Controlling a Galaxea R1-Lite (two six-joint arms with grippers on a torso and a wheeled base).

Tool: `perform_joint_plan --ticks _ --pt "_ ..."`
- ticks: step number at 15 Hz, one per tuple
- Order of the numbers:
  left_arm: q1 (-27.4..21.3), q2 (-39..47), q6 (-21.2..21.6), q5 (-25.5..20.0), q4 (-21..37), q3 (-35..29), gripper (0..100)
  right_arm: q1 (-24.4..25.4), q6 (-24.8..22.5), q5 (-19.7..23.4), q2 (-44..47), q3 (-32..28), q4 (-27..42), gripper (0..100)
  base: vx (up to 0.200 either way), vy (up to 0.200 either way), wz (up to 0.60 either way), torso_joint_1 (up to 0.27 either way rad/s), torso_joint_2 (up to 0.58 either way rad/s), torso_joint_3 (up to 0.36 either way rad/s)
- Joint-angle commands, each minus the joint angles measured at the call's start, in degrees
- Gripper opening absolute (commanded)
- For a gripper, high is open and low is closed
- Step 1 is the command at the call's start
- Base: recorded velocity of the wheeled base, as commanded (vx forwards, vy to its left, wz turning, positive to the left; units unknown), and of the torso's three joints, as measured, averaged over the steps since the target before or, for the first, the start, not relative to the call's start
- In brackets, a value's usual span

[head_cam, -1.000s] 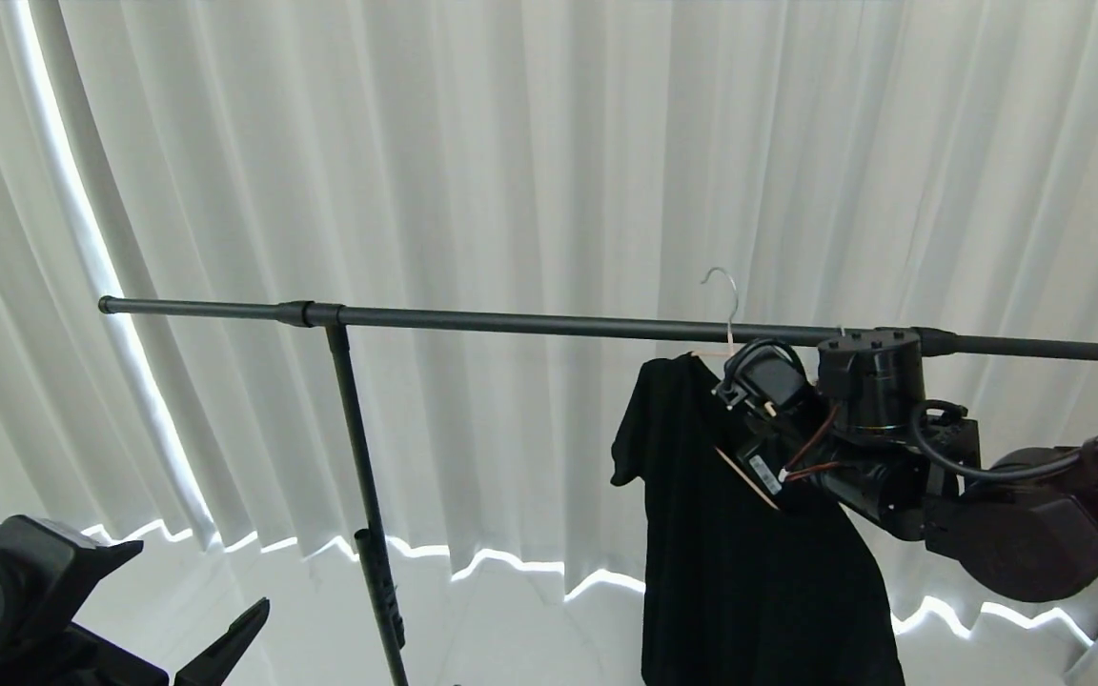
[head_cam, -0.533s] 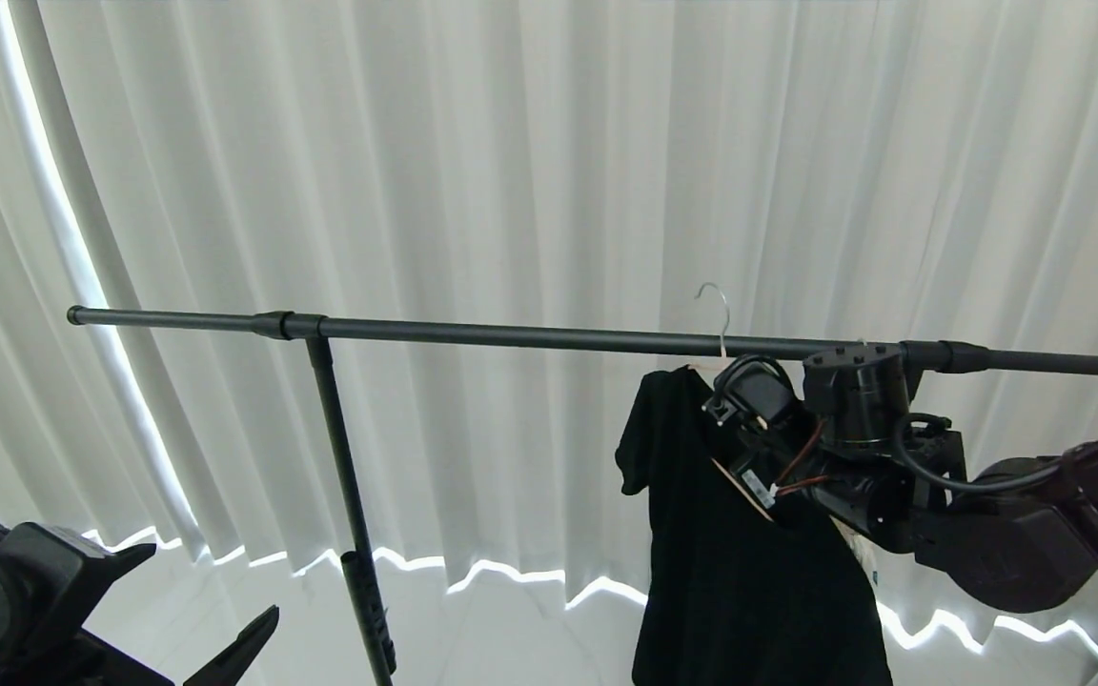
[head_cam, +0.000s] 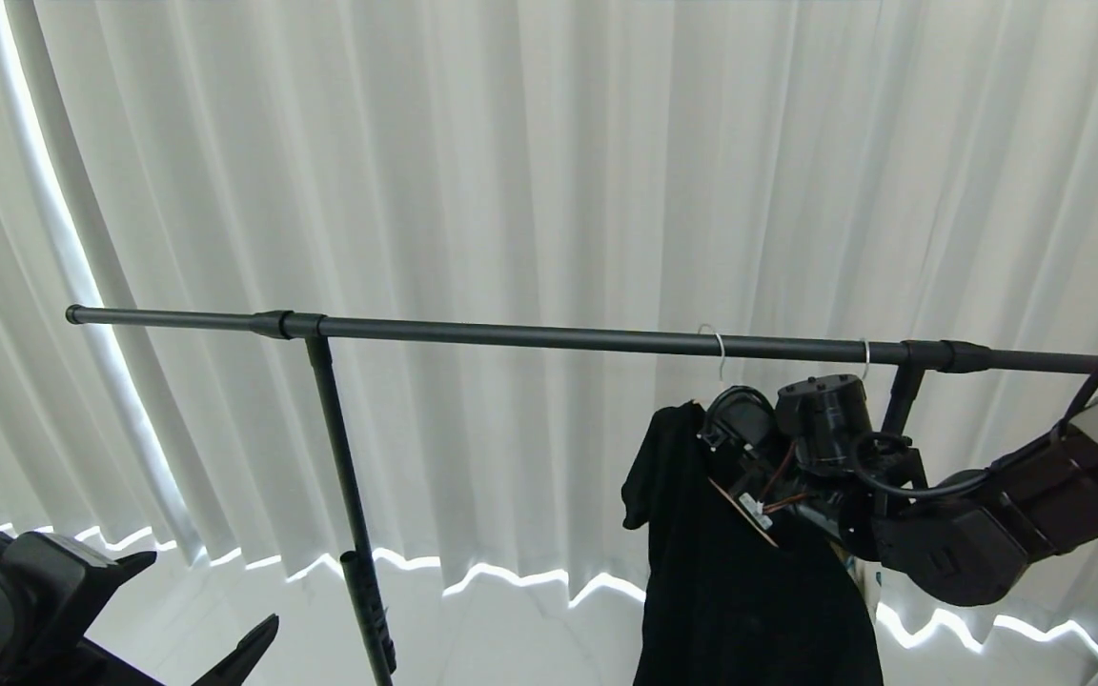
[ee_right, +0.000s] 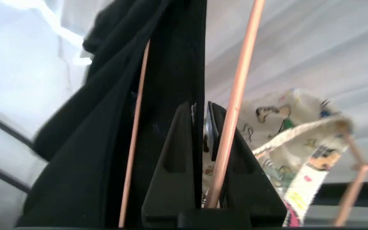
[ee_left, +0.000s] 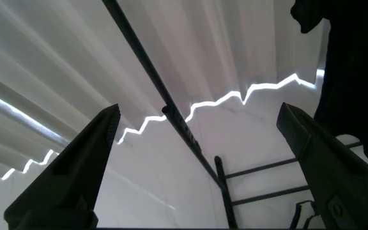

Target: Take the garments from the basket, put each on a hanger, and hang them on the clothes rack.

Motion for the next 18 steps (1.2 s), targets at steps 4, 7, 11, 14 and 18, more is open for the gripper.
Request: perform_joint_plan --ticks 4,7,11,14,18 --pt "-0.2 0.3 0.0 0.0 0.0 0.4 100 -0.2 0.5 0.0 1.0 -0.3 -0.1 0 0.0 0.0 0.0 0.0 0.0 0.0" --pt "-1.3 0.3 0.0 0.0 0.0 0.9 100 0.5 1.6 0.1 -0.3 -0.8 -0.3 100 0.0 0.0 0.0 0.0 0.0 0.0" --pt "-1.3 0.1 -0.3 0.1 0.0 2.0 100 3.2 6.8 0.2 -7.7 -0.4 -1.1 100 0.0 0.0 0.0 0.0 0.0 0.0" --pt "-1.1 -0.1 -0.4 0.1 0.0 2.4 100 3.1 7.4 0.1 -14.5 0.7 -0.4 100 0.0 0.0 0.0 0.0 0.0 0.0" --pt "2.3 -1.7 -0.4 1.1 0.0 4.8 100 0.7 7.4 0.1 -31.9 3.2 19.2 100 0.0 0.0 0.0 0.0 0.0 0.0"
